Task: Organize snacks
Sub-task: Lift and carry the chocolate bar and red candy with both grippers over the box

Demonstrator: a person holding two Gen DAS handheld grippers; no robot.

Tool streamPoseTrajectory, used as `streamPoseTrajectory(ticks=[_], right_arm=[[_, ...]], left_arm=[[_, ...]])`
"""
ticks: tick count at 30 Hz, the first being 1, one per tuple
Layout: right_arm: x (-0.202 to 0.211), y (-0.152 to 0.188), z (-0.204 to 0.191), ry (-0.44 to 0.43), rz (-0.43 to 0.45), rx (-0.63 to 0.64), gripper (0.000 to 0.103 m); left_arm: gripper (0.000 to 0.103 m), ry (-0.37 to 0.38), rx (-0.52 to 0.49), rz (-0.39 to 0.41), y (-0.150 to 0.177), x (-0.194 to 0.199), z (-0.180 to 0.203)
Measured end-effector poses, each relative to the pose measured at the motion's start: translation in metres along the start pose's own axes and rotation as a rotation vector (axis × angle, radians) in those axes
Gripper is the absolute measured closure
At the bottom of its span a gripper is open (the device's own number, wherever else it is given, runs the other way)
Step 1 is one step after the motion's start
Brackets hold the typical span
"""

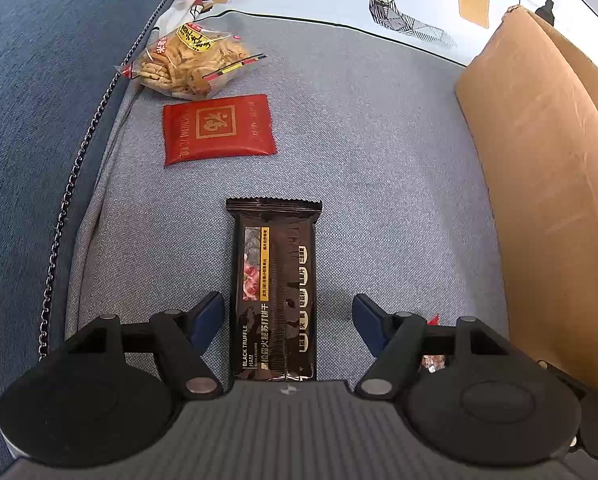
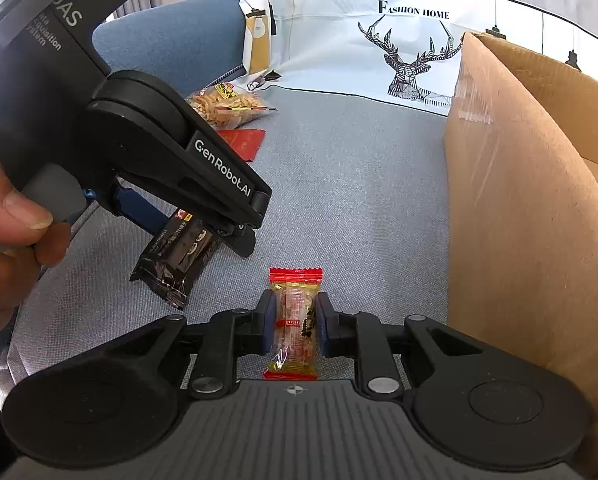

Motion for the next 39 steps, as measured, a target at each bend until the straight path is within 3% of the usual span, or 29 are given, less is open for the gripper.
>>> streamPoseTrajectory(ticks=[8, 10, 14, 22, 32, 39], right_arm=[[0.001, 0.0, -0.001, 0.005, 0.006, 0.009, 0.081], [0.001, 0.0, -0.001, 0.007, 0.01, 0.013, 0.081], [0.006, -0.003, -0.003, 0.014, 0.022, 0.017, 0.083], [0.04, -0.023, -0.008, 0.036, 0.127, 0.045, 0.086], [0.109, -0.055, 0.009, 0.05, 0.338, 0.058, 0.087], [0.176, -0.106, 0.066, 0.063, 0.512, -0.007, 0.087]], left_arm=[[0.031, -0.024, -0.031, 0.002, 0.001, 0.0, 0.003], [0.035, -0.034, -0.039, 0.004, 0.001, 0.0, 0.001], [0.06, -0.058, -0.044, 0.018, 0.0, 0.002, -0.002], [0.06, -0.021, 0.024, 0.057, -0.004, 0.024, -0.011], [0.06, -0.004, 0.057, 0.248, -0.021, 0.075, -0.008], [0.06, 0.038, 0.088, 0.45, -0.039, 0.119, 0.01]])
Point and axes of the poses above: each gripper's, at about its wrist camera, not at the fingertips, and x roughly against the way its jaws point, z to its right, y to its underside, the point moved 9 cm from there along -x, roughly the way its jaws point, and after that the axes turned 6 degrees about -z, right-handed, at the moved point
